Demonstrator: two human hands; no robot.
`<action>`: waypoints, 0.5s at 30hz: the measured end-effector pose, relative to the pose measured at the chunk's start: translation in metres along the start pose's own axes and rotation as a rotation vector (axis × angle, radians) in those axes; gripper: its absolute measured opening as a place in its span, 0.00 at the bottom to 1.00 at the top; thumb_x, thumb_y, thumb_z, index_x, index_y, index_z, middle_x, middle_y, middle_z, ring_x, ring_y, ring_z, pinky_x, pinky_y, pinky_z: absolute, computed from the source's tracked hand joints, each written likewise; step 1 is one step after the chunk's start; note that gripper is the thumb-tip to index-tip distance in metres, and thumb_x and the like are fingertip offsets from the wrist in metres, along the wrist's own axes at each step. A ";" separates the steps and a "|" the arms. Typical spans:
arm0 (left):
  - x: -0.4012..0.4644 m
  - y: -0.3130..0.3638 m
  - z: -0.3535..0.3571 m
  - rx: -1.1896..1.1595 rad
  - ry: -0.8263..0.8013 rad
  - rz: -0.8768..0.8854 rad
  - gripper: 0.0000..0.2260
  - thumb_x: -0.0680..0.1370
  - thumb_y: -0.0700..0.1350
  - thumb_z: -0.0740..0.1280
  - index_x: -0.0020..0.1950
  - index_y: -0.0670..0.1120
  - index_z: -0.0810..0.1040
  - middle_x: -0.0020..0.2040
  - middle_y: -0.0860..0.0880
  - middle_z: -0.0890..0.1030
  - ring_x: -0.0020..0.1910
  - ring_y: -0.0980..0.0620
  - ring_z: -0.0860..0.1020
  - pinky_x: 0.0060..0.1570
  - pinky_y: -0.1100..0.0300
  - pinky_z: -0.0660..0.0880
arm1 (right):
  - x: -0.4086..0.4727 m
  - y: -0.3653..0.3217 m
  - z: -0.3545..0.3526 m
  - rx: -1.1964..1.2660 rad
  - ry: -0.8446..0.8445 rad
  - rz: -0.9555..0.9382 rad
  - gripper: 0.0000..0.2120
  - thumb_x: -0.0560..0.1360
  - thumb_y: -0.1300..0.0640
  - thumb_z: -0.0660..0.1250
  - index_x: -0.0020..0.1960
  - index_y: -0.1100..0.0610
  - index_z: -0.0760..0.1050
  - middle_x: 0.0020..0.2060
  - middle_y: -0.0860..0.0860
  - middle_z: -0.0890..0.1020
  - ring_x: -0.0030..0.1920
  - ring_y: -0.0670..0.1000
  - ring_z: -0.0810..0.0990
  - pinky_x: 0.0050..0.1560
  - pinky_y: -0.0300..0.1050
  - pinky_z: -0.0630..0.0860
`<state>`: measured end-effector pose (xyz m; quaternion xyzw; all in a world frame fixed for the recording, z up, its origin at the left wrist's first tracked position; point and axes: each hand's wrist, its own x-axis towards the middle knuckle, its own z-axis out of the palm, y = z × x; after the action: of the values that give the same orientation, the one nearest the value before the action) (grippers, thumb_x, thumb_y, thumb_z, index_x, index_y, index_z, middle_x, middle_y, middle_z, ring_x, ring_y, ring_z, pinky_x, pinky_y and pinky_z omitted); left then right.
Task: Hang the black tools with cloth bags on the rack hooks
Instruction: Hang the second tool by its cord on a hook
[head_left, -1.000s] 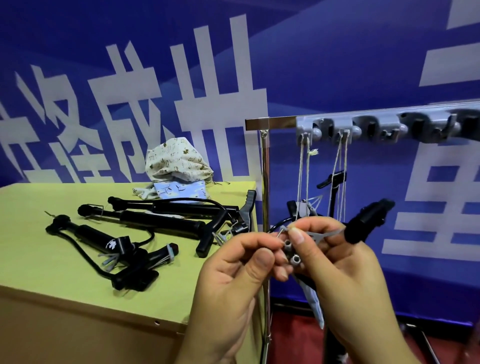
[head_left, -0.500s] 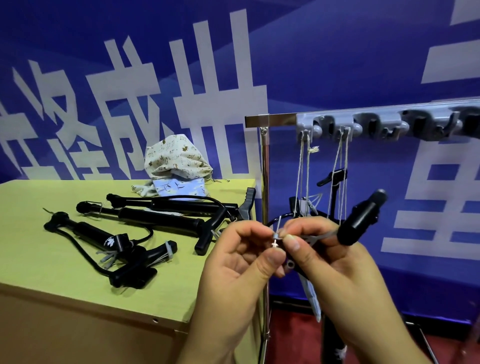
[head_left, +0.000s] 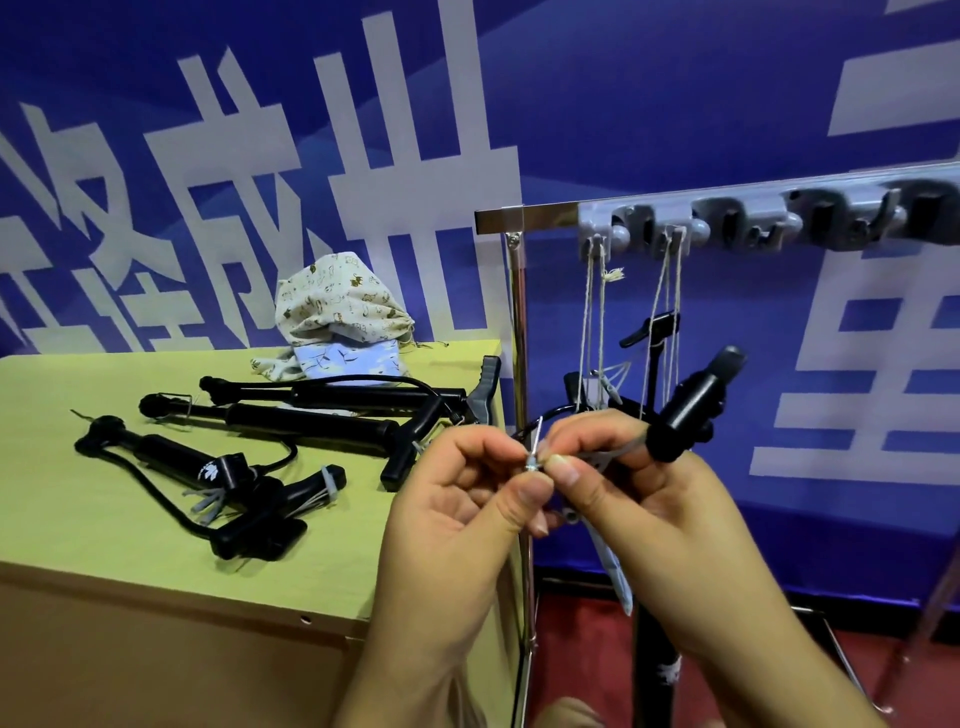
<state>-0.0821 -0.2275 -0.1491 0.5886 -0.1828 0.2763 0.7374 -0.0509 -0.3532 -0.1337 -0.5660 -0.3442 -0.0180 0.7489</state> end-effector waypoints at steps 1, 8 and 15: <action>0.000 -0.002 -0.001 0.010 0.011 0.006 0.13 0.60 0.53 0.79 0.40 0.52 0.81 0.33 0.50 0.80 0.27 0.57 0.76 0.33 0.65 0.76 | 0.001 -0.001 0.000 0.008 -0.007 0.009 0.04 0.69 0.61 0.67 0.38 0.53 0.79 0.38 0.48 0.82 0.40 0.45 0.80 0.43 0.38 0.76; -0.002 -0.053 -0.011 0.248 -0.073 -0.216 0.39 0.55 0.68 0.75 0.58 0.49 0.69 0.52 0.58 0.78 0.50 0.65 0.77 0.50 0.69 0.73 | 0.029 -0.029 0.006 0.040 -0.065 0.106 0.06 0.75 0.66 0.65 0.41 0.57 0.74 0.33 0.48 0.80 0.35 0.41 0.79 0.39 0.32 0.75; -0.023 -0.067 0.038 0.290 -0.338 -0.435 0.22 0.71 0.32 0.69 0.36 0.63 0.79 0.29 0.74 0.76 0.34 0.78 0.73 0.39 0.78 0.69 | 0.038 -0.041 0.005 0.184 -0.427 0.252 0.04 0.77 0.61 0.61 0.48 0.60 0.75 0.43 0.57 0.79 0.47 0.56 0.79 0.55 0.51 0.76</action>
<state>-0.0567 -0.2788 -0.2049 0.7504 -0.1311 0.0333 0.6470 -0.0413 -0.3499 -0.0786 -0.5247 -0.4214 0.2267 0.7040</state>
